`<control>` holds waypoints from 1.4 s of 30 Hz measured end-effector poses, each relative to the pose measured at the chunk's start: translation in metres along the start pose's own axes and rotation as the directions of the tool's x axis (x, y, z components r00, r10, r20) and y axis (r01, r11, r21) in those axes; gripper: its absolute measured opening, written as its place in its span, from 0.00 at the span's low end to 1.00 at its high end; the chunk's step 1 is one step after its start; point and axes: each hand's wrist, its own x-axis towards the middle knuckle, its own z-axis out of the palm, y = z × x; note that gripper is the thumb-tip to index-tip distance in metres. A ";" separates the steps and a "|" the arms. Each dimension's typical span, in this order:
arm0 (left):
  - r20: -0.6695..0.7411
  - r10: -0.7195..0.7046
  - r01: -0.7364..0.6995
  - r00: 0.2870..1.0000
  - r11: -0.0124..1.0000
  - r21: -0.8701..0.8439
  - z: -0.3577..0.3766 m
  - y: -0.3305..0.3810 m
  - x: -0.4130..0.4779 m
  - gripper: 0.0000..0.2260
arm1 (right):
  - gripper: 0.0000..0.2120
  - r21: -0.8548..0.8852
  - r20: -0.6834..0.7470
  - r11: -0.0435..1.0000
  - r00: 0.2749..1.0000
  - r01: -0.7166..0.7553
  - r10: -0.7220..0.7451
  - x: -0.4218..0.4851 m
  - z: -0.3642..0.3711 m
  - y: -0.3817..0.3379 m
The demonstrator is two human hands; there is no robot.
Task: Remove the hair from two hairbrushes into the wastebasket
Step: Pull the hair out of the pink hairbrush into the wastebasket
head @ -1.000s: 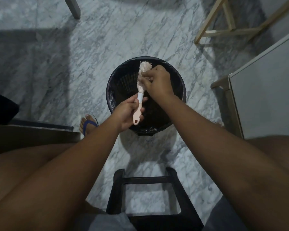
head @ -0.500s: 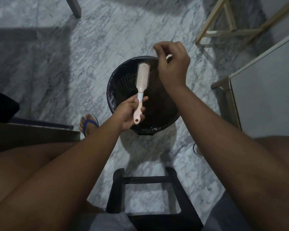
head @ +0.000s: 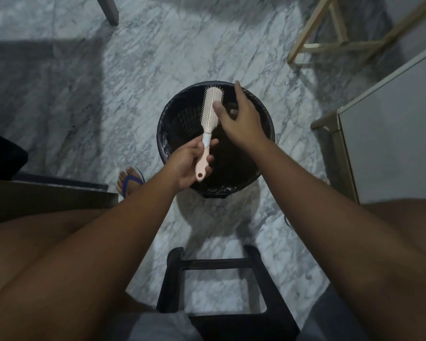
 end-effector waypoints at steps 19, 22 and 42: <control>-0.052 -0.004 0.004 0.999 1.000 -0.007 -0.007 -0.001 -0.001 0.17 | 0.05 0.203 -0.297 0.965 0.949 0.168 -0.103 0.014 -0.047 -0.052; -0.076 0.002 -0.005 0.997 0.999 -0.038 -0.009 0.001 -0.001 0.18 | 0.02 0.256 -0.456 0.921 0.877 0.293 -0.153 0.016 -0.063 -0.052; -0.003 -0.036 0.036 0.999 0.993 0.112 -0.004 -0.006 -0.006 0.17 | 0.17 0.025 -0.128 0.996 0.987 -0.091 0.094 0.016 -0.007 -0.011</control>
